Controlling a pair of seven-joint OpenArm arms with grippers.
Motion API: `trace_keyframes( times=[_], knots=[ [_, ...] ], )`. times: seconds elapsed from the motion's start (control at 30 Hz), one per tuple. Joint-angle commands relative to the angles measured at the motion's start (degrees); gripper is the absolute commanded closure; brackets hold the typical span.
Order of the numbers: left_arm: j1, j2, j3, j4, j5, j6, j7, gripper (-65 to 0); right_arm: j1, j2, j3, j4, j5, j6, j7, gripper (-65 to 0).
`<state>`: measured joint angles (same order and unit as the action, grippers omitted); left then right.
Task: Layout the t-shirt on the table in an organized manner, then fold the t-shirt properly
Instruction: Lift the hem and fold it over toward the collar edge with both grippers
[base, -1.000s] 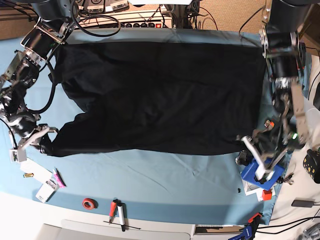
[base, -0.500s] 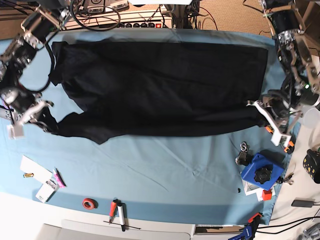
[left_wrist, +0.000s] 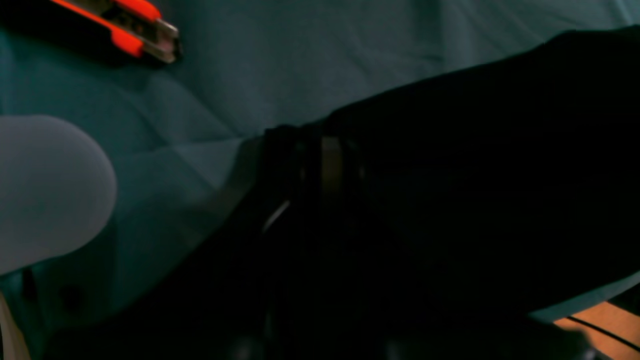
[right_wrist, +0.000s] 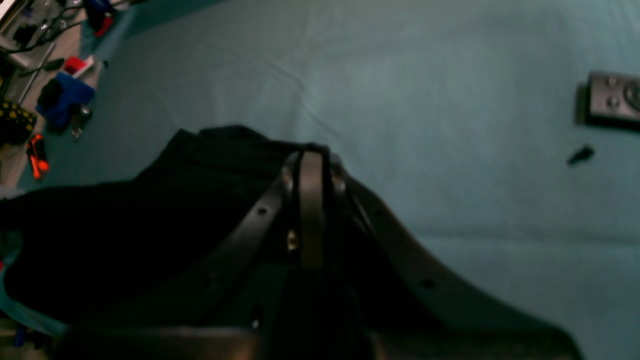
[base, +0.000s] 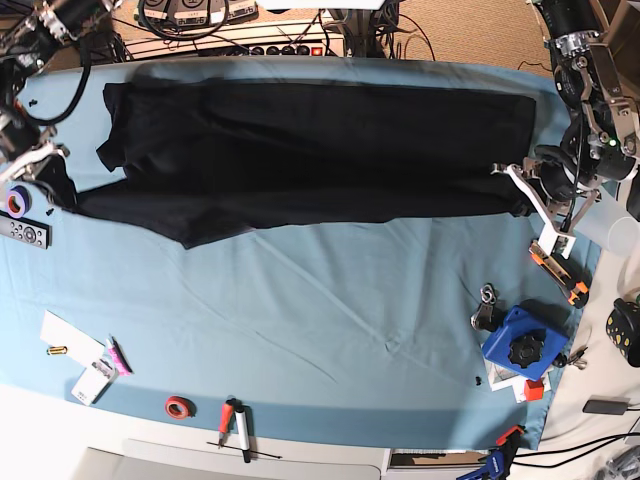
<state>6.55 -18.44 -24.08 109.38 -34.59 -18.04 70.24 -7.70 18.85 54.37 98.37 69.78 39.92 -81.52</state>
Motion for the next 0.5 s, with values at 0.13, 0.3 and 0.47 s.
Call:
trace_keyframes(
  times=[0.13, 0.3, 0.47],
  knots=[
    [1.6, -0.8, -0.3, 0.9, -0.2, 0.0, -0.3, 0.0, -3.1, 1.3, 0.4, 1.0, -0.3, 0.1, 1.5, 0.0],
    [2.5, -0.8, -0.6, 0.9, -0.2, 0.0, -0.2, 0.0, -6.3, 1.3, 0.5, 1.0, -1.3, 0.1, 1.5, 0.0],
    [2.5, -0.8, -0.5, 0.9, -0.2, 0.0, -0.2, 0.0, -9.7, 1.3, 0.5, 1.0, 0.4, 0.1, 1.5, 0.0]
  ],
)
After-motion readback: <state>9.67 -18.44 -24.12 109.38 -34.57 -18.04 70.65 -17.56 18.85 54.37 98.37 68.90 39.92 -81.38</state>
